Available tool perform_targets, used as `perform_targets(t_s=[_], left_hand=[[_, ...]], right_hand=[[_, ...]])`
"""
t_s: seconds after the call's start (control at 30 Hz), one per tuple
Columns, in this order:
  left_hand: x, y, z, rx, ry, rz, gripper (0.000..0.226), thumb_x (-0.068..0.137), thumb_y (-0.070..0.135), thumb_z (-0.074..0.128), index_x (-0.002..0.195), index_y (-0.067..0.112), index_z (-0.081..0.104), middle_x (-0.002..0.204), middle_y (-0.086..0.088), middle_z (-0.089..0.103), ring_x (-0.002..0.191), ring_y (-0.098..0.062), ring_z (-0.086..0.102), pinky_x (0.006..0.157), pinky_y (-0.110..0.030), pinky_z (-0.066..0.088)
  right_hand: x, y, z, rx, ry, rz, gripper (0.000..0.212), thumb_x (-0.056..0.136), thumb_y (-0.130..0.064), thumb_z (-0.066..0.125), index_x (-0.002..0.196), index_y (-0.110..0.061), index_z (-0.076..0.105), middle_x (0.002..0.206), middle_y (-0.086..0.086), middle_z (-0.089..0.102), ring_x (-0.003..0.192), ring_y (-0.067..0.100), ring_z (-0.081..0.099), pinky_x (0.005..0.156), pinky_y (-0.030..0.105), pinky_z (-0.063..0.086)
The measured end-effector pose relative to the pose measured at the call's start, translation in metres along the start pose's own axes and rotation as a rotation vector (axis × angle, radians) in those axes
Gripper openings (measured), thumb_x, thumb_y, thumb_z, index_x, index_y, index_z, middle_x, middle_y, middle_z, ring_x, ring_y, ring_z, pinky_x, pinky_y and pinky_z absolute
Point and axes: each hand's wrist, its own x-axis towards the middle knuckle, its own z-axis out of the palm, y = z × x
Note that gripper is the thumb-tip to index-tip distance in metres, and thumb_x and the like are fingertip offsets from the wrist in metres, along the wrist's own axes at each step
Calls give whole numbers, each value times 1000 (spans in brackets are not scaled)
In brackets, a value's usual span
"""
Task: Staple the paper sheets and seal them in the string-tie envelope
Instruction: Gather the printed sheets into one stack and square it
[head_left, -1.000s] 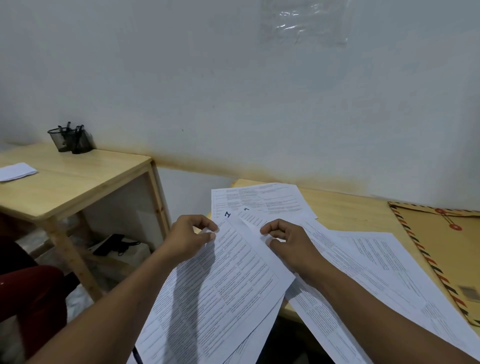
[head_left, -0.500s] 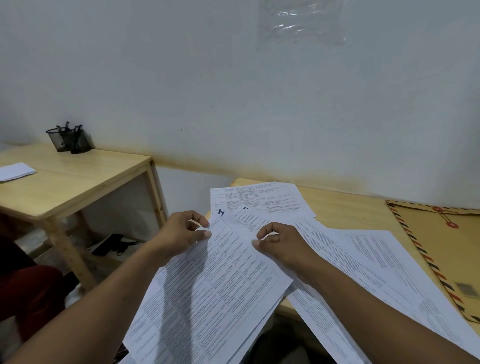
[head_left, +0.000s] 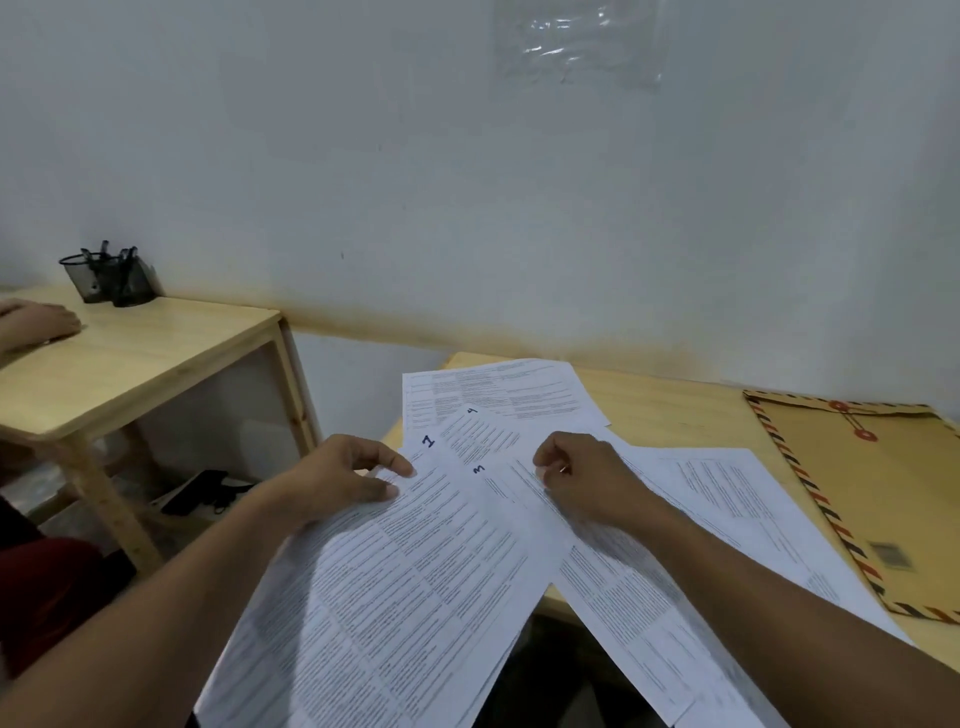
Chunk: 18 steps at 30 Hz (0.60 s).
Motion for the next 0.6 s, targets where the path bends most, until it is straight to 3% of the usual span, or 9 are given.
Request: perform_targets(t_s=[0.2,0.33,0.43,0.6], left_hand=[[-1,-11,0,-47,115,-3,21,86,-1,76,99,15,80,107,-14,78,95,-30,75,80,-32,58],[8,-1,8,-6,113,25,22,86,3,78,98,21,81,104,-6,78,93,-24,75,75,-24,56],[16,4,17,22,79,28,26,84,6,80,88,31,83,106,-2,77,93,-21,75,82,-31,58],[22,11,39,9,90,76,21,86,5,77,92,26,81,106,-1,78,91,-22,77,90,-40,61]], right_hand=[[3,40,-31,-446,-97,40,24,90,-36,62,113,-25,61,121,-5,60,118,19,53,93,38,45],[-3,48,-37,-509,-62,39,28,91,-39,60,116,-26,59,124,-5,58,120,21,51,96,39,44],[-9,55,-43,-469,-47,56,39,91,-41,61,125,-23,55,126,-1,56,120,22,51,97,42,46],[-18,65,-43,-425,-4,44,46,92,-43,61,133,-24,51,132,-1,54,125,22,49,102,43,43]])
